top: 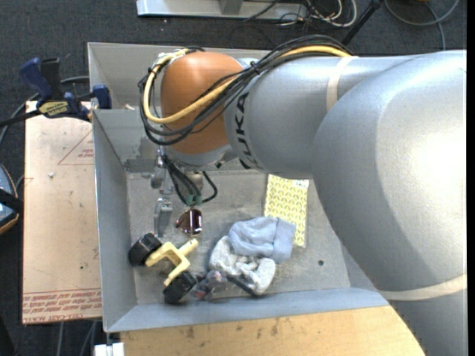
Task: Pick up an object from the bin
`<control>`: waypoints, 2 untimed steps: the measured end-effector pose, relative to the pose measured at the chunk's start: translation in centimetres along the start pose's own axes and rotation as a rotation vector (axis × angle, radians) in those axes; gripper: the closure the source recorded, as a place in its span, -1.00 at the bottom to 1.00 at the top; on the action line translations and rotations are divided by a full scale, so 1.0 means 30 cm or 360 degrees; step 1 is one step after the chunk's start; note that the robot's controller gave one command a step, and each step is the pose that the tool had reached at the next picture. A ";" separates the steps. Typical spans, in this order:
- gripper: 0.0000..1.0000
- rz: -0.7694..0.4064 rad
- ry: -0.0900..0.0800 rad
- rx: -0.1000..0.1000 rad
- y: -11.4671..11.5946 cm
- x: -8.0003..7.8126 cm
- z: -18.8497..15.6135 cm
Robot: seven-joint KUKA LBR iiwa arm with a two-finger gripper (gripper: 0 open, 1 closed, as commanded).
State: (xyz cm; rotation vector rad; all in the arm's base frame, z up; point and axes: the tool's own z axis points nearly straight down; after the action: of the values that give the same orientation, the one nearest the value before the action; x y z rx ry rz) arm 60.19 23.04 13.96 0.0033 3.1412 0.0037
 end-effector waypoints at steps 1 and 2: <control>-1.00 0.0000 0.0000 0.0000 0.000 0.000 0.000; -1.00 -0.0075 -0.0009 0.0000 0.000 0.027 0.034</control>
Offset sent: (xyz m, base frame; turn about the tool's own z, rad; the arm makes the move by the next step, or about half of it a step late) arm -0.0358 0.0027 -0.0454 -0.1724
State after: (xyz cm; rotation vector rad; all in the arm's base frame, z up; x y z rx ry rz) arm 59.39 23.04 12.92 -0.0708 3.1346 0.0037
